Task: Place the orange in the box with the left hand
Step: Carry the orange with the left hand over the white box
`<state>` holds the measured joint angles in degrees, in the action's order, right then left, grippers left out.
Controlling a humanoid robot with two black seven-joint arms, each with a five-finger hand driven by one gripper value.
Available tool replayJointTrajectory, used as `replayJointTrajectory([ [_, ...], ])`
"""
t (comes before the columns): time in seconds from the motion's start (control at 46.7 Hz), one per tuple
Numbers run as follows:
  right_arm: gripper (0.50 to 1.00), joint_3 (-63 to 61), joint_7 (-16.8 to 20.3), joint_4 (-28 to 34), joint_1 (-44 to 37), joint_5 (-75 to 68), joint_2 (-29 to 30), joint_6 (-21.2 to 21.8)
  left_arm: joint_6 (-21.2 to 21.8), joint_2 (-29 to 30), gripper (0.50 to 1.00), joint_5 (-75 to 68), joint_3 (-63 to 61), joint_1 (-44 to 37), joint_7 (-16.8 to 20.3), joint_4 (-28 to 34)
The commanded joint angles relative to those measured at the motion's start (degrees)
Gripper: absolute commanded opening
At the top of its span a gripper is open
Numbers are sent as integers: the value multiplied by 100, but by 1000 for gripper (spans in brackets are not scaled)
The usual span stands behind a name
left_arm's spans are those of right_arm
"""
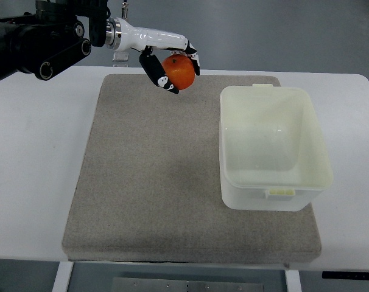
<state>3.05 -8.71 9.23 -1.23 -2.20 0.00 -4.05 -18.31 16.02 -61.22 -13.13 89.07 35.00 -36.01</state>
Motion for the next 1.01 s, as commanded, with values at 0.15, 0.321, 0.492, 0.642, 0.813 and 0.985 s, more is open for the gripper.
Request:
replayJointTrajectory([
  [0.15,926,3,1,0,0,0,0,0,213,331,500,-30,206,357,0,-1126],
  [0.321,926,3,1,0,0,0,0,0,380,393,500,-354,530,401,0,-1909],
  [0.492,926,3,1,0,0,0,0,0,618,296,500,-829,1049,348,0,-2330],
  [0.642,926,3,1,0,0,0,0,0,705,129,500,-847,1164,339,0,-2709],
  [0.813,926,3,1,0,0,0,0,0,934,-64,500,-1286,1172,287,0,-2850],
  [0.985,926,3,1,0,0,0,0,0,934,-152,500,-1383,1155,164,0,-2841],
])
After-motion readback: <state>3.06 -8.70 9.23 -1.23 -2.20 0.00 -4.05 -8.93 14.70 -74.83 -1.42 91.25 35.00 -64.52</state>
